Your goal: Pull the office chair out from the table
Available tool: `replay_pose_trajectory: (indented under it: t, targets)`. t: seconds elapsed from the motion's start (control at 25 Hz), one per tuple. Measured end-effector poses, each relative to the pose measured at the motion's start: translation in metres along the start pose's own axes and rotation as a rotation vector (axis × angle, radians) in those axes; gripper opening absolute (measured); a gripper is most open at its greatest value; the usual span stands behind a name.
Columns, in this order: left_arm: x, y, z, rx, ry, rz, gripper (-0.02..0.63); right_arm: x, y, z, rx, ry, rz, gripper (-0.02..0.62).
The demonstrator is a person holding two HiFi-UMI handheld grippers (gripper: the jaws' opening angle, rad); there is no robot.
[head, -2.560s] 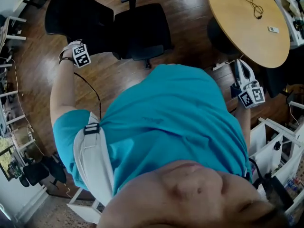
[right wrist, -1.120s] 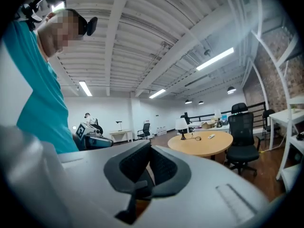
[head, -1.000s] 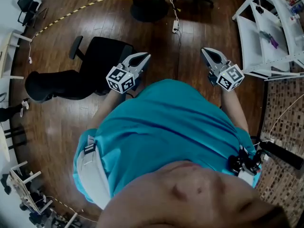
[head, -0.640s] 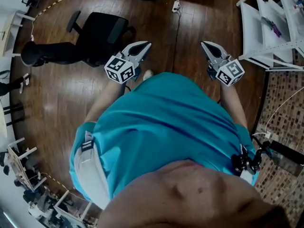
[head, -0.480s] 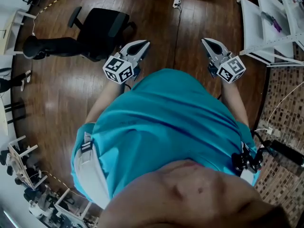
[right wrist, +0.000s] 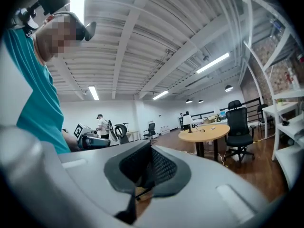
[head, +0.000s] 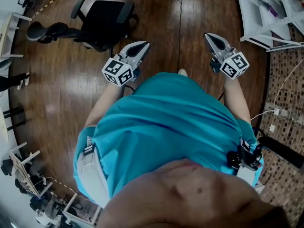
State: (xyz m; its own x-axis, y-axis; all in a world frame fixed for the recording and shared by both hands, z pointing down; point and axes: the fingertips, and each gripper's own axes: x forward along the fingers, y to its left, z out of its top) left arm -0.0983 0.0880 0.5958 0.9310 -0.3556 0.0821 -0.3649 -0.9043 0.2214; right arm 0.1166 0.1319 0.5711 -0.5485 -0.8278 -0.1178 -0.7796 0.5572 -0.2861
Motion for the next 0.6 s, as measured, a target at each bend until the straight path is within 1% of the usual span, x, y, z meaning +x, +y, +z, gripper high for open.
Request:
replay_pose_trajectory:
  t: [0.12, 0.24, 0.4, 0.52, 0.6]
  targets:
    - [-0.048, -0.009, -0.007, 0.005, -0.012, -0.011, 0.107, -0.001, 0.044, -0.016, -0.014, 0.037, -0.02, -0.003]
    - [-0.079, -0.017, -0.016, 0.024, -0.031, -0.017, 0.107, -0.006, 0.072, -0.028, -0.021, 0.045, -0.026, -0.003]
    - [-0.087, -0.041, -0.024, -0.001, -0.051, -0.027, 0.107, -0.022, 0.093, -0.029, -0.028, 0.022, -0.016, -0.003]
    - [-0.095, -0.075, -0.023, 0.021, -0.058, -0.04, 0.107, -0.045, 0.112, -0.025, -0.041, 0.02, -0.012, -0.003]
    - [-0.102, -0.102, -0.024, 0.04, -0.064, -0.034, 0.107, -0.066, 0.125, -0.026, -0.048, 0.013, 0.003, -0.003]
